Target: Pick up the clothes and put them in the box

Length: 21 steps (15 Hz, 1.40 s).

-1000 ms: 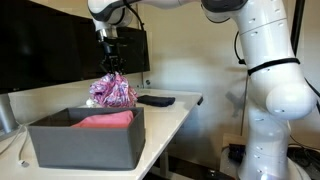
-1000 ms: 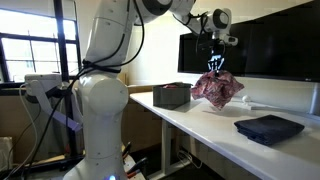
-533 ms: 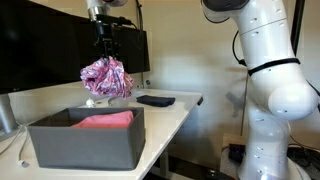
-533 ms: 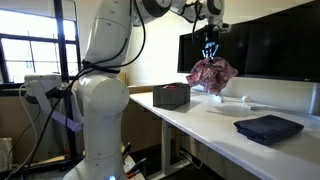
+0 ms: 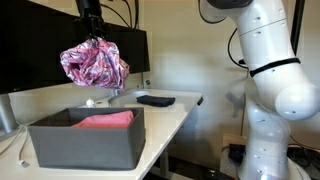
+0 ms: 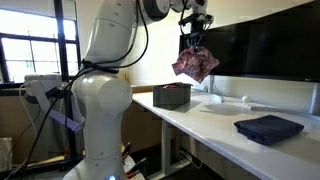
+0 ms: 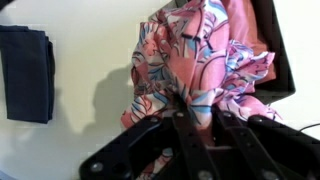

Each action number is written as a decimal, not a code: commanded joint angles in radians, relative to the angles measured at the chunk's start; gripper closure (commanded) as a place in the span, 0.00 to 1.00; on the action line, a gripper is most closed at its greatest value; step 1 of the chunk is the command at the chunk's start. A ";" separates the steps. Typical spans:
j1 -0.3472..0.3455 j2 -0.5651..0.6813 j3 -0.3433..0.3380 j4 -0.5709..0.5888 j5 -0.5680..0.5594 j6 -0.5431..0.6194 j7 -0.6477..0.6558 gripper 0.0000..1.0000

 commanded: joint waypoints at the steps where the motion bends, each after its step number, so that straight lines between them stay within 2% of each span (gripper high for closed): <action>1: 0.049 0.037 0.022 0.111 -0.018 -0.104 0.010 0.93; 9: 0.174 0.093 0.072 0.196 0.017 -0.212 0.012 0.93; 13: 0.209 0.122 0.098 0.199 0.068 -0.252 0.007 0.93; 17: 0.197 0.148 0.107 0.171 0.162 -0.270 0.020 0.93; 21: 0.147 0.152 0.092 0.102 0.282 -0.280 0.037 0.93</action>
